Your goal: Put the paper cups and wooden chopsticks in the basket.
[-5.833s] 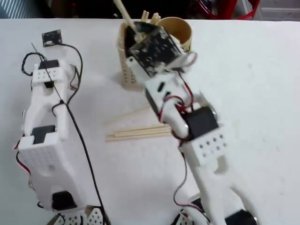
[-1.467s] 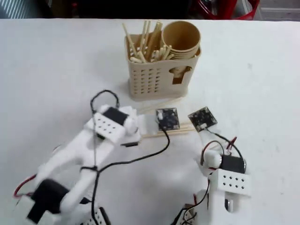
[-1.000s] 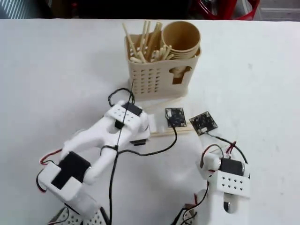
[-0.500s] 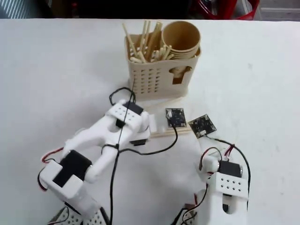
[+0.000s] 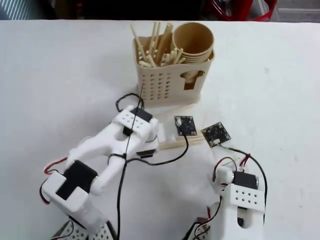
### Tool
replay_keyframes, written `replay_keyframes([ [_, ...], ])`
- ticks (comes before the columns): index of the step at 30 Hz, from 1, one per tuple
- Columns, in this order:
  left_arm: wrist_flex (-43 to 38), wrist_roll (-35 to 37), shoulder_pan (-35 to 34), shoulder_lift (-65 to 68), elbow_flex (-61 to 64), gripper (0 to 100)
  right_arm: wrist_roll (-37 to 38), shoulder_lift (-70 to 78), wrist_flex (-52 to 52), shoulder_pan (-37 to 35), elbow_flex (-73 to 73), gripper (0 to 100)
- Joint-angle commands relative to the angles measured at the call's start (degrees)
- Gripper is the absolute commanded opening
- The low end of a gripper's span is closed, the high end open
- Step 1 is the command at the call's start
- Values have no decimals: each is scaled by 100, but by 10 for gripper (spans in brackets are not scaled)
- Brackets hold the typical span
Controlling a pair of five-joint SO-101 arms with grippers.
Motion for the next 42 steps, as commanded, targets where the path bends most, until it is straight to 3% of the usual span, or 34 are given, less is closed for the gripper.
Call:
replay_keyframes([
  [1,290,237,75,31,132,90,18,-75,-75,57,-44,18],
  [8,369,1152,101,40,158,126,35,-75,-75,57,-44,18],
  [15,545,1160,92,-127,105,25,44,-75,-75,57,-35,18],
  [29,2040,1160,57,-3046,79,21,44,-75,-75,57,-35,18],
  [38,2875,1178,-743,-4207,-1767,21,44,-75,-75,48,-26,18],
  [42,2602,1811,-875,-4242,-2840,21,44,-75,-75,48,-26,18],
])
